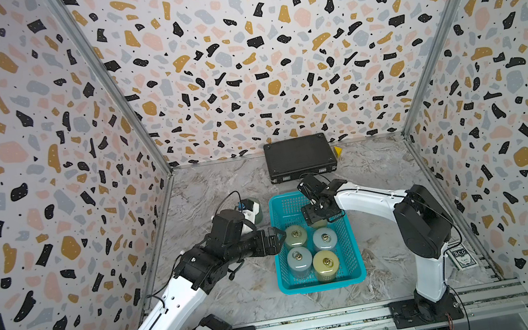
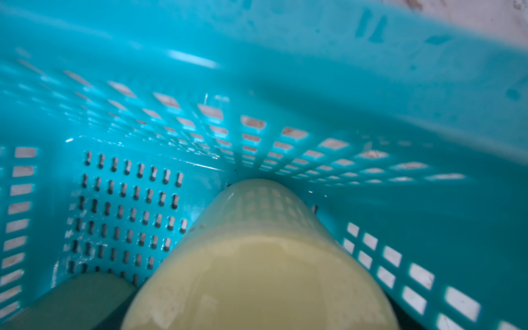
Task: Take the tea canister out of the basket
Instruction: Pick up the tea canister from the basket.
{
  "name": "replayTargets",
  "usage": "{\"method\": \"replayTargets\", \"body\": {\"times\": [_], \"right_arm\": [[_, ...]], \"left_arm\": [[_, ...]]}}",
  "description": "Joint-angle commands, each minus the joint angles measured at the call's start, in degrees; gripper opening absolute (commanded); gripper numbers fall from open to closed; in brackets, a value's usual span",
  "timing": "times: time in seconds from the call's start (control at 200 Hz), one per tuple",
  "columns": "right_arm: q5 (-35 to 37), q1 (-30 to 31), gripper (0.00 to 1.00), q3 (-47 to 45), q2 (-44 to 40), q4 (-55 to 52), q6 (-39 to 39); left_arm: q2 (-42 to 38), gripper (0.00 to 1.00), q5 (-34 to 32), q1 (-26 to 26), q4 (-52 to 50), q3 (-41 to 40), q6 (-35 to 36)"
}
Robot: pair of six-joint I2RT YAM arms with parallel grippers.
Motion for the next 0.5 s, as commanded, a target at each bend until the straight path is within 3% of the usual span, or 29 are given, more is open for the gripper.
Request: {"method": "replayTargets", "body": {"times": [0.0, 0.496], "right_arm": [[0.41, -0.30, 0.76, 0.72, -4.04, -1.69, -1.24], [0.67, -0.30, 0.73, 0.96, -15.82, -4.86, -2.88]], "left_arm": [[-0.51, 1.00, -0.20, -0.24, 0.86, 0.17, -0.05], [-0.23, 1.00, -0.01, -0.32, 4.29, 1.60, -0.77]]}}
